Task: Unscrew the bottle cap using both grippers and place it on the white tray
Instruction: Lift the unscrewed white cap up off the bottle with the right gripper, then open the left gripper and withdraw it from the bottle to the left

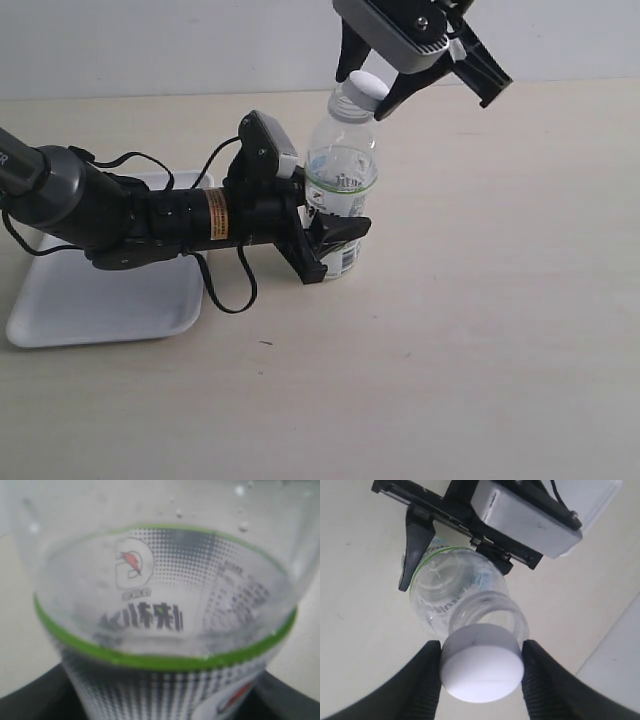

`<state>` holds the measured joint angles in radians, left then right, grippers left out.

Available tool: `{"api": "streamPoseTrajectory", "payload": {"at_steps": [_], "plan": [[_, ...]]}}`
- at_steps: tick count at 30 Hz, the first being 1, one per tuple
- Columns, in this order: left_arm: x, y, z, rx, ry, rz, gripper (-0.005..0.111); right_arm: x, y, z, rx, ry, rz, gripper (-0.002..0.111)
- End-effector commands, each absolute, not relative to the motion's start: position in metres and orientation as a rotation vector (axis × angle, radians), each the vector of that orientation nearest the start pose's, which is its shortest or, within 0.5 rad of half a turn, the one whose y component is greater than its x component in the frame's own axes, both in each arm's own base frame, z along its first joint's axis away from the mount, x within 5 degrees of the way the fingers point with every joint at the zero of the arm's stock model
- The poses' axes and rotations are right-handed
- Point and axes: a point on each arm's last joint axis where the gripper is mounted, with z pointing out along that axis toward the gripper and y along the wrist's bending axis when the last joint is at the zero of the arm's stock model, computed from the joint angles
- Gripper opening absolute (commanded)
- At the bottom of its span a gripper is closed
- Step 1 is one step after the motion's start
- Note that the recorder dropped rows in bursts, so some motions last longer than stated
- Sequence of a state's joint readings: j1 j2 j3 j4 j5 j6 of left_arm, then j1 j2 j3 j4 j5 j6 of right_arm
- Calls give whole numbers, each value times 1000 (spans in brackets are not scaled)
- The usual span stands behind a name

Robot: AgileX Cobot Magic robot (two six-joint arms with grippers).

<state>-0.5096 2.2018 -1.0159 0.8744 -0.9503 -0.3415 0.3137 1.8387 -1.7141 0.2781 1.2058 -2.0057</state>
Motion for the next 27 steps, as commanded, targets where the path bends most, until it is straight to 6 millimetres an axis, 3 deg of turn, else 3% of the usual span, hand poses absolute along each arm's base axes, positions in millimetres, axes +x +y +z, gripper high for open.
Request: {"api": "streamPoseTrajectory", "payload": {"at_steps": [1, 5, 10, 15, 20, 27], "plan": [[319, -242, 88, 1139, 1596, -805, 0, 365, 141, 315, -2511, 1116, -107, 0], [319, -242, 88, 1139, 1596, -805, 0, 358, 139, 328, -2489, 1100, -138, 0], [319, -242, 88, 1142, 1586, -801, 0, 337, 134, 365, -2375, 1134, -187, 0], [319, -243, 90, 1130, 1572, -814, 0, 313, 136, 398, -2063, 1388, -30, 0], [319, -243, 90, 1135, 1566, -807, 1, 299, 144, 415, -1923, 1372, 132, 0], [319, -243, 90, 1146, 1559, -795, 31, 295, 152, 421, -1787, 1431, 307, 0]]}}
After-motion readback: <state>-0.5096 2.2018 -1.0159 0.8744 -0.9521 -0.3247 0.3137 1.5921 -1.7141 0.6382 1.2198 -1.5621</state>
